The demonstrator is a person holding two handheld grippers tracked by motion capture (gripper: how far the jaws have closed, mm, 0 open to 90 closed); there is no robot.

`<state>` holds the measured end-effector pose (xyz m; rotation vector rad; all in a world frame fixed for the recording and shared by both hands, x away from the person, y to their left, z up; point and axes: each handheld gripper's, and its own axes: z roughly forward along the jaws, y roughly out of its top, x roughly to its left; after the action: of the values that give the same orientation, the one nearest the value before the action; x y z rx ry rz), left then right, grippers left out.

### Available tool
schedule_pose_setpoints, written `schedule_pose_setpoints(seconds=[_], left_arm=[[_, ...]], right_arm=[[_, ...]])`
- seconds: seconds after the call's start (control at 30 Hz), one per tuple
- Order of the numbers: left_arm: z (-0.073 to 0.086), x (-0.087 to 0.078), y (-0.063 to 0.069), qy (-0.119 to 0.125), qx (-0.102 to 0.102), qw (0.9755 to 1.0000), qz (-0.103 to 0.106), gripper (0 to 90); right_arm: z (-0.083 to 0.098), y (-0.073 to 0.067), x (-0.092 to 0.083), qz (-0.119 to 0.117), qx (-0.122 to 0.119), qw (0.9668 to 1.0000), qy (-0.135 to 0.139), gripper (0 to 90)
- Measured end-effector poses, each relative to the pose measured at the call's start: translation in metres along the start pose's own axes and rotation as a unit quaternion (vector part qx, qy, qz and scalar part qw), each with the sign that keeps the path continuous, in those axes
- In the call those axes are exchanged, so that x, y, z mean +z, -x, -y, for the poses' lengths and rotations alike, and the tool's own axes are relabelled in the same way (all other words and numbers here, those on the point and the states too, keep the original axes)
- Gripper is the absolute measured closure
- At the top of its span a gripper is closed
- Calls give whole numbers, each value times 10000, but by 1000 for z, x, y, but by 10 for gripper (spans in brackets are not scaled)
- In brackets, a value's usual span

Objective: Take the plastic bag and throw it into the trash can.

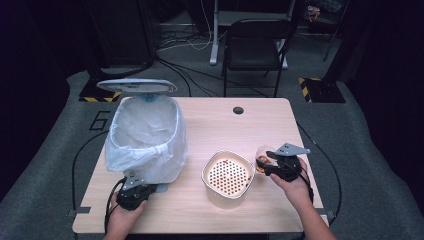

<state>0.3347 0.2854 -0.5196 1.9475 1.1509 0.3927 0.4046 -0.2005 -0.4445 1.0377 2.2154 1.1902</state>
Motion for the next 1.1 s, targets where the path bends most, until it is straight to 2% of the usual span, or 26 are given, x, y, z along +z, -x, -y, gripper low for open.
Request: schedule_pose_setpoints(seconds=[0.3,0.7,0.87,0.9,1.1], left_arm=[[0,0,0,1,-6,10000,5,900],[0,0,0,3,-17,10000,10,900],[0,0,0,2,-9,10000,10,900],[0,0,0,2,-8,10000,10,900],[0,0,0,3,1,10000,4,900]], right_arm=[[-35,2,4,-231,-375,9990,-57,464],[-66,-7,3,-174,-878,9959,147,464],[-77,-14,0,-259,-1102,9932,282,464],[-80,-15,0,-282,-1203,9918,337,465],[-90,-28,-4,-370,-1495,9874,371,468]])
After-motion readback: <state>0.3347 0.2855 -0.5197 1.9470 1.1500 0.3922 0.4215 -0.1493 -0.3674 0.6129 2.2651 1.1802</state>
